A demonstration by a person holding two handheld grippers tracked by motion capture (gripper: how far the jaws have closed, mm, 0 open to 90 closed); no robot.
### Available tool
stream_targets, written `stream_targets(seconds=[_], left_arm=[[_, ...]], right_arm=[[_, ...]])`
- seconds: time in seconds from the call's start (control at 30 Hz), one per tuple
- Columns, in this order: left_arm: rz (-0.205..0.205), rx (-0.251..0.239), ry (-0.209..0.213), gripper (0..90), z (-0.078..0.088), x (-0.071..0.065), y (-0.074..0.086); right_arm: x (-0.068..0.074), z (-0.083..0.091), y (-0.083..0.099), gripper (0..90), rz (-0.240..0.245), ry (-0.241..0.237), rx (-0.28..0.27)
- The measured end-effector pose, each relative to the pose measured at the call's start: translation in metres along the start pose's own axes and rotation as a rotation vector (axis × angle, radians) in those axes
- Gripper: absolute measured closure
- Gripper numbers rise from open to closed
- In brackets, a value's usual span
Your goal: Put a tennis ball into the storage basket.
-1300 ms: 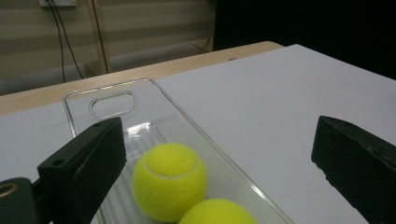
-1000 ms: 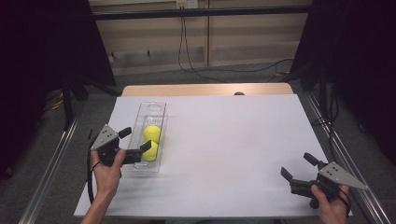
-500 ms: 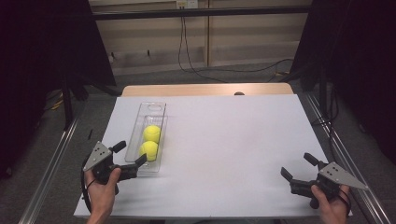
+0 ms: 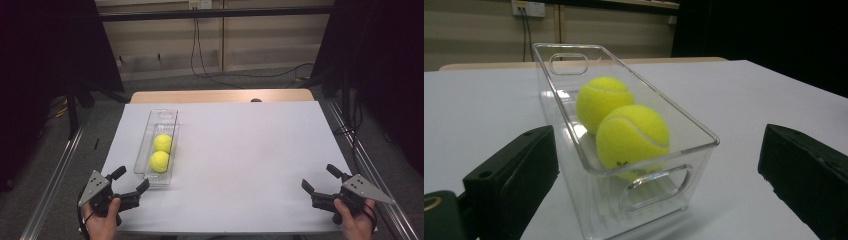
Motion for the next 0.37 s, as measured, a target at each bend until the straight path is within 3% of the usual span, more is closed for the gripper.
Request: stream_targets(seconds=[0.17, 0.3, 0.37], left_arm=[[-0.024, -0.021, 0.006, 2.7, 0.0035, -0.0075, -0.0015], [-0.040, -0.003, 0.008, 2.8, 0.0001, -0.0054, 0.0007], [-0.029, -0.011, 0.011, 2.8, -0.0002, -0.0039, -0.0001]], right_arm=[[-0.0002, 0.0005, -0.0003, 0.7, 0.006, 0.000, -0.002], [-0.0008, -0.0002, -0.0002, 0.7, 0.000, 0.000, -0.001], [-0.0007, -0.0004, 0.0000, 0.7, 0.002, -0.002, 0.001]])
Point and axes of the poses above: each handheld gripper's, and its own axes: z roughly backward along the jaws, y roughly out of its underside, x roughly to its left, the point moved 9 cm from there along -z, roughly forward along the jaws, and after that the axes turned 5 degrees about x, right-handed, at the moved point
